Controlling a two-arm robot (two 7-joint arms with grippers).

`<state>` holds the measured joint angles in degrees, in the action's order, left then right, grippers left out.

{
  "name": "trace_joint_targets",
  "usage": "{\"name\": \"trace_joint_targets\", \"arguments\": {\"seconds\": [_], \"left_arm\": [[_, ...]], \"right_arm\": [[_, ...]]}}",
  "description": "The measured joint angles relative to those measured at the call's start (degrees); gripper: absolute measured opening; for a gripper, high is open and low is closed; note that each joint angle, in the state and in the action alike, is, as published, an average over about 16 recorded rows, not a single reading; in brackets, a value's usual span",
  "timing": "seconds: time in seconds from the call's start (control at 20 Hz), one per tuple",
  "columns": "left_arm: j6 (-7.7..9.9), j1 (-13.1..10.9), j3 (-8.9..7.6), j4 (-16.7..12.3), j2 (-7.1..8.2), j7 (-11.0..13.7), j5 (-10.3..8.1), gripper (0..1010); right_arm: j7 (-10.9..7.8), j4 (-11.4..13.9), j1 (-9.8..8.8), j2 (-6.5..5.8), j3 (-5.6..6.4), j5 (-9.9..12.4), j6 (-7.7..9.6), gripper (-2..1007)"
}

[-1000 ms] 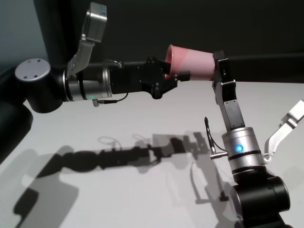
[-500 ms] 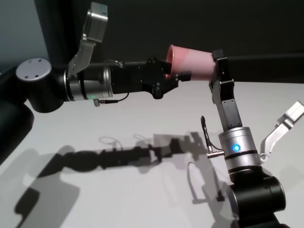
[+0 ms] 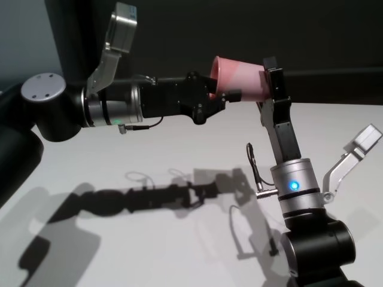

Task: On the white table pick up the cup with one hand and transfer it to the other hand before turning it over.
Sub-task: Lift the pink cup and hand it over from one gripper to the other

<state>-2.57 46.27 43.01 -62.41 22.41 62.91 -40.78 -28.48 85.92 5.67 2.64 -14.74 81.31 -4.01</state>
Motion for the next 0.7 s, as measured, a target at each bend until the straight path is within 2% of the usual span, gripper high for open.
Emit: {"name": "trace_joint_targets", "arguments": {"seconds": [0.25,0.7], "left_arm": [[0.0,0.0,0.0,0.0,0.0,0.0,0.0,47],[0.0,0.0,0.0,0.0,0.01,0.0,0.0,46]], "right_arm": [[-0.58,-0.06,0.25,-0.37,-0.7,0.83,-0.07,1002],[-0.26,-0.35,0.53,-0.9,-1.64,1.97,-0.74,1002]]}}
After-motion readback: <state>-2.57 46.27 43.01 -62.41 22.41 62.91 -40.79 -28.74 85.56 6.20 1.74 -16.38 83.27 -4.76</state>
